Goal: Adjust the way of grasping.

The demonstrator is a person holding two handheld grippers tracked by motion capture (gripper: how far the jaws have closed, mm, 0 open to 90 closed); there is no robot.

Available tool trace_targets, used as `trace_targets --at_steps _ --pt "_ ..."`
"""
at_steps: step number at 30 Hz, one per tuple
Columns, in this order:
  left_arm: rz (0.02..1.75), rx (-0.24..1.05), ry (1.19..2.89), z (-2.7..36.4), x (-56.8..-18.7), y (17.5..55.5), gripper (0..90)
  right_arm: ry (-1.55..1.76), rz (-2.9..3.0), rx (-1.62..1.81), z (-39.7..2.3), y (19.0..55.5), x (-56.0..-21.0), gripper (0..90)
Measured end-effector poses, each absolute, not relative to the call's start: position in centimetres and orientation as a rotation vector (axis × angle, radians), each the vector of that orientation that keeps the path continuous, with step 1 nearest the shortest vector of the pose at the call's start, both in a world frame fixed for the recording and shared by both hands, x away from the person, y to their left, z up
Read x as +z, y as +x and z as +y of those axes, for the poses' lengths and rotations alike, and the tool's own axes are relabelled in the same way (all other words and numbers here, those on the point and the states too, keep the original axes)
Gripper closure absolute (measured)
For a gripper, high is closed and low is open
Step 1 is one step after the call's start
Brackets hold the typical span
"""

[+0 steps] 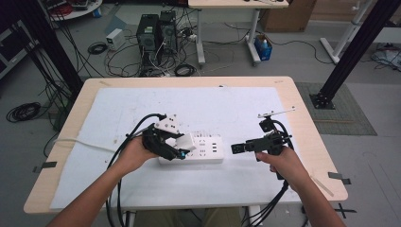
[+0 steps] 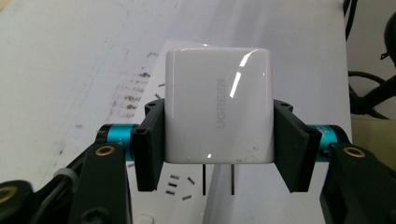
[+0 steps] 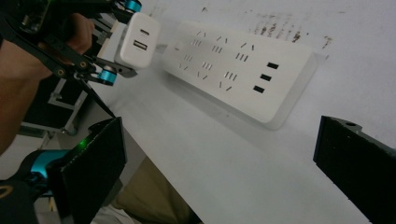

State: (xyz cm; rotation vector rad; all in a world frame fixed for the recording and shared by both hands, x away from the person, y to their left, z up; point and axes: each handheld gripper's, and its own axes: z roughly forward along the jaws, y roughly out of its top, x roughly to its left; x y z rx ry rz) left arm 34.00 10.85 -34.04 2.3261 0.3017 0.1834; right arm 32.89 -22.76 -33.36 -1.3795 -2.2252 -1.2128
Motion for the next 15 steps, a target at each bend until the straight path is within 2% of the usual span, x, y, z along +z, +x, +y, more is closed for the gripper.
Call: trace_targets --at_steps 15 --pt "0.205 0.165 2.248 9.3 -34.7 34.0 42.5 -1.404 -2.176 -1.202 -21.0 33.3 -33.2 2.0"
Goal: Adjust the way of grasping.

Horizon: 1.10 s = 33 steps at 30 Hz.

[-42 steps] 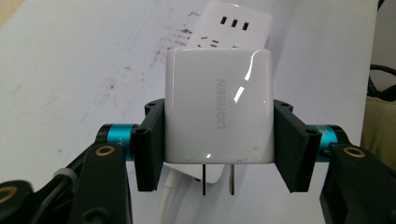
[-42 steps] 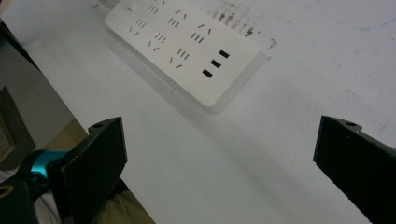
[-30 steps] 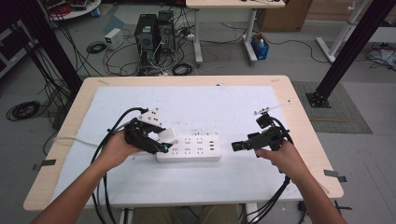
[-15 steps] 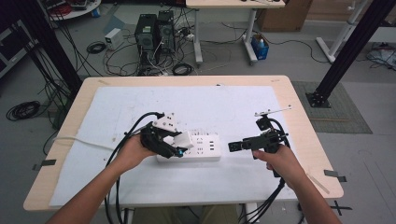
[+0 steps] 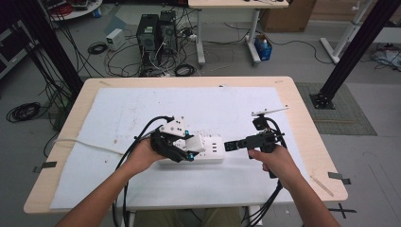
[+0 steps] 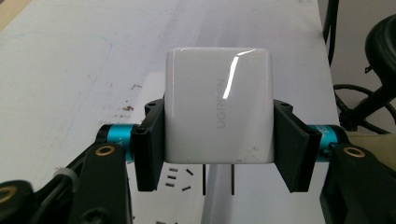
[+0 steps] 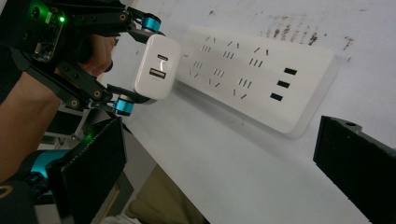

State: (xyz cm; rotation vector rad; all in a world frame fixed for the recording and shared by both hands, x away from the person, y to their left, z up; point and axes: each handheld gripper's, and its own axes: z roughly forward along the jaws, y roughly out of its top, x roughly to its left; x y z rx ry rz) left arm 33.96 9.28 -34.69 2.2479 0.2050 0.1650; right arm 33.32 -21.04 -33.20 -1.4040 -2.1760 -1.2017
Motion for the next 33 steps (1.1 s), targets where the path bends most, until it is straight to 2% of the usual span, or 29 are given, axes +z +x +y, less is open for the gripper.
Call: trace_targets --at_steps 28,33 --pt "0.089 0.143 2.233 6.4 -34.0 33.9 42.5 -1.384 -2.093 -1.117 -16.8 34.9 -33.3 5.1" --pt "0.084 0.141 2.232 6.0 -34.0 33.8 42.5 -1.406 -2.068 -1.120 -16.6 35.1 -33.3 9.1"
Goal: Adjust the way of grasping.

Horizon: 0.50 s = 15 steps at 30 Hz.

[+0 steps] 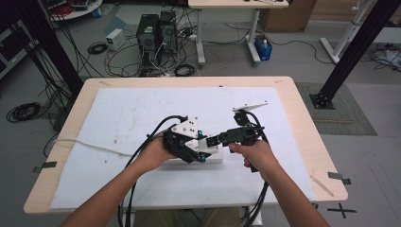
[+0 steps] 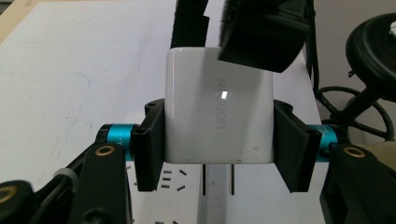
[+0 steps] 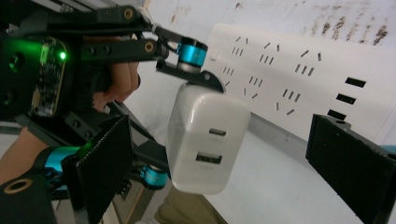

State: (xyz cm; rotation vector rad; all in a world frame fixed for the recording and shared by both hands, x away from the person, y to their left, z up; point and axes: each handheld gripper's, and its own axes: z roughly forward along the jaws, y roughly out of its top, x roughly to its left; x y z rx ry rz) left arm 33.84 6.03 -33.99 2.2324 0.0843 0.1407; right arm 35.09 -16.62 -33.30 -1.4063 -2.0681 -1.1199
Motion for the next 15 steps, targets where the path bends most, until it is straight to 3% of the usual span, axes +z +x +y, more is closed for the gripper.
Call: trace_targets --at_steps 1,9,11,15 --pt "0.075 0.149 2.241 6.01 -33.95 33.91 42.5 -1.399 -2.058 -1.132 -16.70 35.12 -33.37 15.9" --pt "0.086 0.152 2.232 5.72 -33.95 33.83 42.5 -1.392 -2.020 -1.129 -16.60 35.22 -33.40 19.0" --pt "0.081 0.158 2.232 5.68 -33.93 33.80 42.5 -1.399 -2.024 -1.126 -16.64 35.22 -33.40 25.6" --pt "0.080 0.155 2.236 5.65 -33.92 33.77 42.5 -1.411 -2.004 -1.116 -16.64 35.29 -33.43 27.1"
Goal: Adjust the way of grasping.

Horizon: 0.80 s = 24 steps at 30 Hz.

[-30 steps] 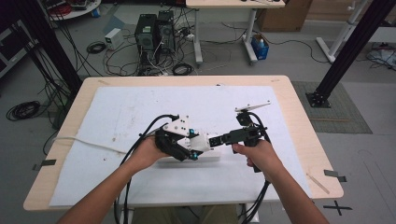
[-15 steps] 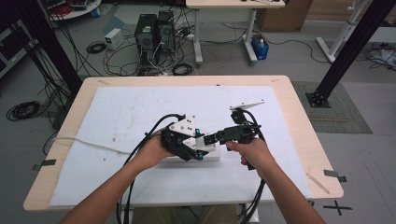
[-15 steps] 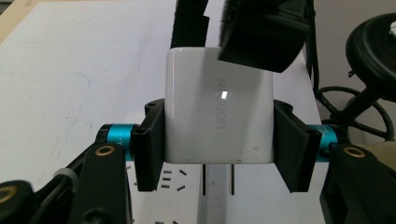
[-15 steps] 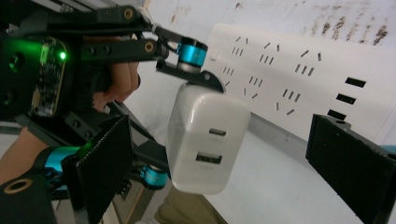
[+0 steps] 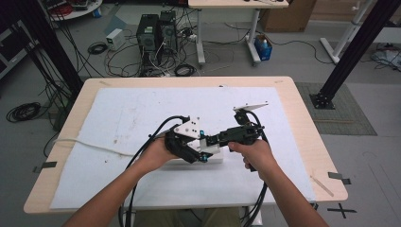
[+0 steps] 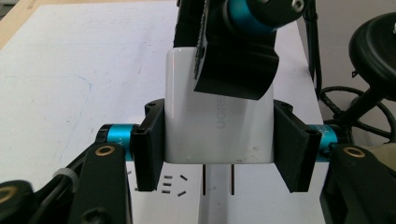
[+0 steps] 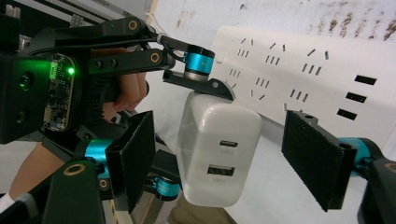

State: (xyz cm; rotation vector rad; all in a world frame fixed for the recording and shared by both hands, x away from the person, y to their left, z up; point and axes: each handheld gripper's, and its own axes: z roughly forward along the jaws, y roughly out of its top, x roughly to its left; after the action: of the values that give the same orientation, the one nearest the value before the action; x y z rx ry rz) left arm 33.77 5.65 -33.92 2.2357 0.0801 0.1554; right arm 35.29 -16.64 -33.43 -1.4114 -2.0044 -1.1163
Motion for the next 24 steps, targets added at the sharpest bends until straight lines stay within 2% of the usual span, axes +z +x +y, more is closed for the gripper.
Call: trace_targets --at_steps 15,24 --pt "0.084 0.168 2.224 5.54 -33.92 33.70 42.5 -1.406 -1.948 -1.090 -16.50 35.49 -33.79 41.9" --pt "0.074 0.178 2.219 5.26 -33.94 33.58 42.5 -1.389 -1.894 -1.078 -16.65 35.54 -34.24 46.2"
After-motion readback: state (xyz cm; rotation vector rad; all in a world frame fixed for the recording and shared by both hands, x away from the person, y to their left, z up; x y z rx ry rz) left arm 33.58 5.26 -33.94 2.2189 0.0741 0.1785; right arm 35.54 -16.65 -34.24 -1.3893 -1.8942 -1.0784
